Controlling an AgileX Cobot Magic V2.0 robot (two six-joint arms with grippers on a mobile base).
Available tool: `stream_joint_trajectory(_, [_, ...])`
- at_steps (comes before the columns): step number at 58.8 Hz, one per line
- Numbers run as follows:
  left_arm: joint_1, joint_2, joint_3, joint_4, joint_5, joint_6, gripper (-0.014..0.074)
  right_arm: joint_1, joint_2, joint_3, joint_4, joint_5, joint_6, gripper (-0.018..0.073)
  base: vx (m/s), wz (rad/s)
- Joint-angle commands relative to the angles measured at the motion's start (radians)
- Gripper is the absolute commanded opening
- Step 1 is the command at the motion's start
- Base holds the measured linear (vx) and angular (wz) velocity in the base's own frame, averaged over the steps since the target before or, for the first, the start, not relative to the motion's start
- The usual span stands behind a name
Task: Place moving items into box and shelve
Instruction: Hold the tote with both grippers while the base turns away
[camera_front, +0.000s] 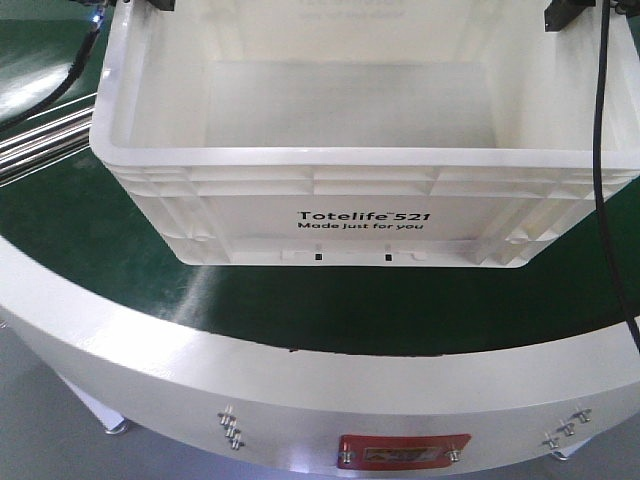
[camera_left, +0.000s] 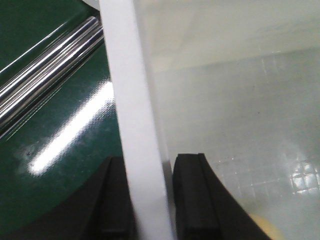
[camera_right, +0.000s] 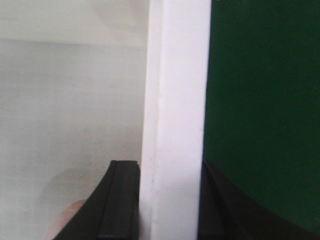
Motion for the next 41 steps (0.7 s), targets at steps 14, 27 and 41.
stream_joint_trajectory(14, [0.013,-0.07,-0.038,0.126,-0.078,0.004,0.0,-0.019,-0.064,-0.039,-0.136,0.002,-0.014,-0.0005,-0.05,0.21])
stream_joint_trajectory(27, [0.013,-0.07,-0.038,0.126,-0.078,0.004,0.0,-0.019,-0.064,-0.039,-0.136,0.002,-0.014,-0.0005,-0.05,0.18])
stream_joint_trajectory(41, [0.013,-0.07,-0.038,0.126,-0.078,0.004,0.0,-0.019,-0.064,-0.039,-0.136,0.002,-0.014,-0.0005,-0.04,0.17])
